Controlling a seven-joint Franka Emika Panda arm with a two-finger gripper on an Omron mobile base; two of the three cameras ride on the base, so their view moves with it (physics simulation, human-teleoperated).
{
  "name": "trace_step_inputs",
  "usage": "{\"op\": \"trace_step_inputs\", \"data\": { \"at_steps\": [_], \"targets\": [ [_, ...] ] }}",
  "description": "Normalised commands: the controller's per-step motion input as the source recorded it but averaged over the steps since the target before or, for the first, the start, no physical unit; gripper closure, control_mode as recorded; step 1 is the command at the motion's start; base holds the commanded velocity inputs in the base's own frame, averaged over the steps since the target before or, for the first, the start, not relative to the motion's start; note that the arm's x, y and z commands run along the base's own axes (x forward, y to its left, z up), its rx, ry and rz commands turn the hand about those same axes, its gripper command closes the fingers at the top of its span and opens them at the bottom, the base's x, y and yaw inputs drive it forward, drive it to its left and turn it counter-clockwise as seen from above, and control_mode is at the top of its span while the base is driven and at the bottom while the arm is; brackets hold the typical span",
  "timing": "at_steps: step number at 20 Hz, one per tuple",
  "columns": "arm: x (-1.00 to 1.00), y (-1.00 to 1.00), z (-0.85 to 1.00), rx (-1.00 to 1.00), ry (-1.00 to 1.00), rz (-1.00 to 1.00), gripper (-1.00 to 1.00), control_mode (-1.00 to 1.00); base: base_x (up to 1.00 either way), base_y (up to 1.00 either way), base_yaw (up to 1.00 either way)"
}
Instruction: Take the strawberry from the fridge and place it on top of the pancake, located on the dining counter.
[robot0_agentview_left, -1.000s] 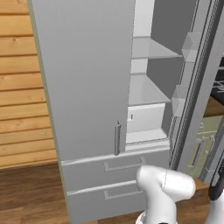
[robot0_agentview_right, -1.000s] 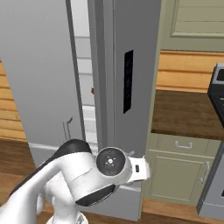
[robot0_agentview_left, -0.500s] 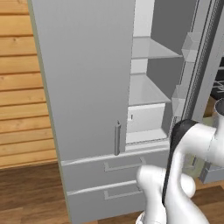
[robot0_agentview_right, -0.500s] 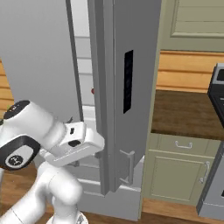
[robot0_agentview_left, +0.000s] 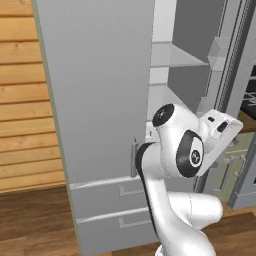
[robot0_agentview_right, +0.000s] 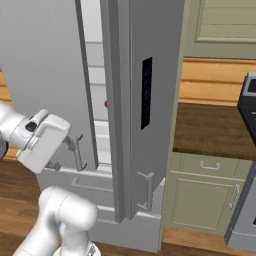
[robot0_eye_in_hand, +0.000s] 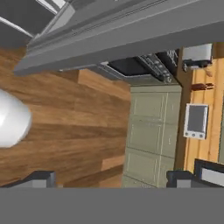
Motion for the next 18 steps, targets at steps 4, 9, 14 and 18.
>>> {"op": "trace_step_inputs", "data": {
  "at_steps": [4, 9, 14, 18],
  "targets": [
    [0.88, -0.12, 0.03, -0.12, 0.16, 0.00, -1.00, -1.00, 0.00, 0.00, 0.00],
    [0.90, -0.23, 0.00, 0.02, 0.01, 0.01, -1.00, -1.00, 0.00, 0.00, 0.00],
    [0.95, -0.10, 0.00, 0.00, 0.00, 0.02, -1.00, -1.00, 0.00, 0.00, 0.00],
    [0.65, -0.24, 0.00, 0.00, 0.00, 0.03, -1.00, -1.00, 0.00, 0.00, 0.00]
  ]
}}
